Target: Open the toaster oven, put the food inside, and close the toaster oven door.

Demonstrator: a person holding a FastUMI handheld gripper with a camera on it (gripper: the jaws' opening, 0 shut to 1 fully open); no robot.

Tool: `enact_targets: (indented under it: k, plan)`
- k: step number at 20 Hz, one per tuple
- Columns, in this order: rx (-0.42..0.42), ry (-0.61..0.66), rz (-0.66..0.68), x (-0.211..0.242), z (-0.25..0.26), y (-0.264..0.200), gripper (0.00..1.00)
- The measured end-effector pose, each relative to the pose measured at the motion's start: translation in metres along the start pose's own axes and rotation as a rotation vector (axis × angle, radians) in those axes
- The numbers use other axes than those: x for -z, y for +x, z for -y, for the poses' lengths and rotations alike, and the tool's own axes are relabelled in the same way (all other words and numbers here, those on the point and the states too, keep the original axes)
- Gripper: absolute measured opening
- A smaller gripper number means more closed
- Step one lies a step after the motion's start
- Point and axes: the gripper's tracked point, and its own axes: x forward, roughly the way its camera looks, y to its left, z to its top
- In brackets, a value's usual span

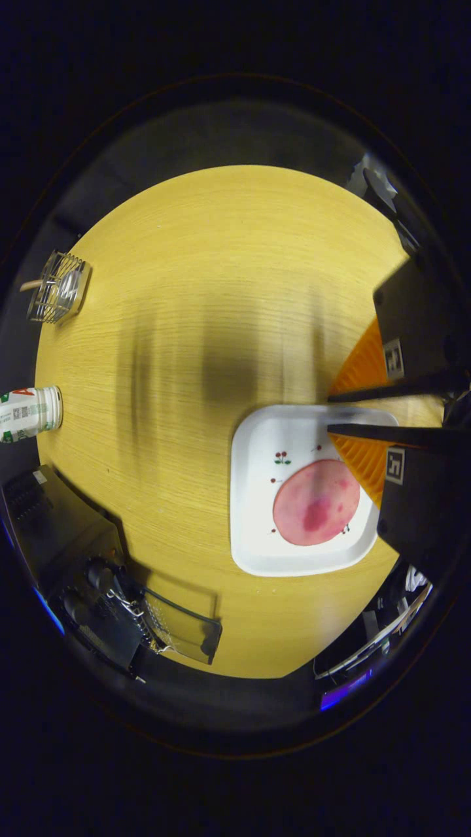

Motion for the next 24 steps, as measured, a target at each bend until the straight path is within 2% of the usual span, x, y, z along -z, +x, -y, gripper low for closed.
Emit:
enact_targets:
  k: [1,3,6,11,14,19,24]
  plan:
    - [-0.007,0.015,-0.003,0.003,-0.001,0.011,0.14]
    - [-0.043,0.034,-0.004,0.004,-0.002,0.012,0.11]
    - [-0.15,0.126,-0.006,0.008,-0.008,0.011,0.05]
    - [-0.359,0.351,0.053,0.014,-0.018,0.009,0.05]
    - [-0.442,0.466,0.105,0.013,-0.022,0.005,0.05]
    - [-0.51,0.591,0.226,0.005,-0.022,-0.014,0.05]
    - [-0.502,0.681,0.329,-0.002,-0.03,-0.05,0.05]
